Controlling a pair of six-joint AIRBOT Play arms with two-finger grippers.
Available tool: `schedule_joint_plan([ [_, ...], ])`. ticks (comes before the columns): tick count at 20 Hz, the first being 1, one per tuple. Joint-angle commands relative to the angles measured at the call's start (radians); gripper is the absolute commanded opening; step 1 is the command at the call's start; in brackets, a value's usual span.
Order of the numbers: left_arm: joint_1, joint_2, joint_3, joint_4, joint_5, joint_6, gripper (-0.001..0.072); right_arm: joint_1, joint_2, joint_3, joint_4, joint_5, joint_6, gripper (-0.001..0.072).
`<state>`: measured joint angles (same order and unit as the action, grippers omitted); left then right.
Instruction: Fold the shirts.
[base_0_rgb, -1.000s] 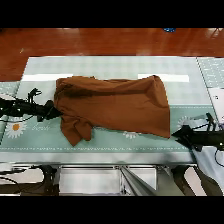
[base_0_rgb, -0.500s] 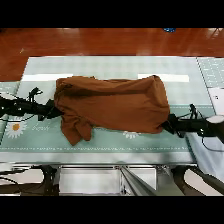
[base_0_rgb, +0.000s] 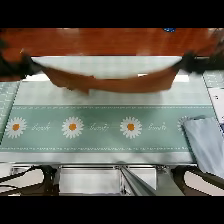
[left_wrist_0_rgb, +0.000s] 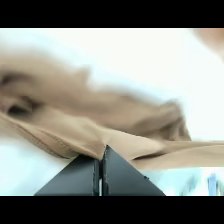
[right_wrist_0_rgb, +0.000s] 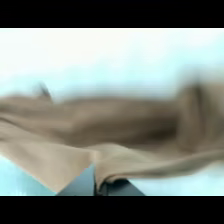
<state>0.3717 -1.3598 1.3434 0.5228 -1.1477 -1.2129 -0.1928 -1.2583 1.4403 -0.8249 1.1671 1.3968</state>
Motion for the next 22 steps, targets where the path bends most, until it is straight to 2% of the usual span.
schedule_joint_plan([
  [1,0.023,0.059,0.366,-0.059,0.069,-0.084,0.0016,0.007,-0.004,0.514,-0.220,0.106,0.119,0.0027],
  [3,0.043,0.097,0.536,-0.048,0.046,-0.086,0.0016,0.007,0.025,0.693,-0.262,0.174,0.119,0.0027],
  [4,0.051,0.127,0.597,-0.003,0.029,-0.079,0.0016,0.007,0.075,0.703,-0.272,0.175,0.119,0.0027],
  [6,0.051,0.226,0.661,0.217,-0.009,-0.058,0.0016,0.007,0.193,0.671,-0.325,0.198,0.118,0.0027],
  [10,0.051,0.463,0.652,0.562,-0.051,-0.134,0.0016,0.007,0.403,0.570,-0.420,0.245,0.113,0.0027],
  [12,0.050,0.560,0.637,0.594,-0.054,-0.139,0.0016,0.007,0.467,0.540,-0.464,0.324,0.114,0.0027],
  [15,-0.054,0.646,0.630,0.668,-0.079,-0.146,0.0016,0.008,0.516,0.535,-0.493,0.417,0.124,0.0027],
  [18,-0.214,0.669,0.630,0.856,-0.160,-0.195,0.0016,0.008,0.533,0.535,-0.484,0.491,0.136,0.0027],
  [20,-0.303,0.668,0.599,0.983,-0.190,-0.237,0.0016,0.008,0.535,0.489,-0.433,0.523,0.137,0.0027],
  [22,-0.335,0.668,0.489,1.034,-0.193,-0.257,0.0016,0.008,0.535,0.365,-0.377,0.521,0.139,0.0027],
])
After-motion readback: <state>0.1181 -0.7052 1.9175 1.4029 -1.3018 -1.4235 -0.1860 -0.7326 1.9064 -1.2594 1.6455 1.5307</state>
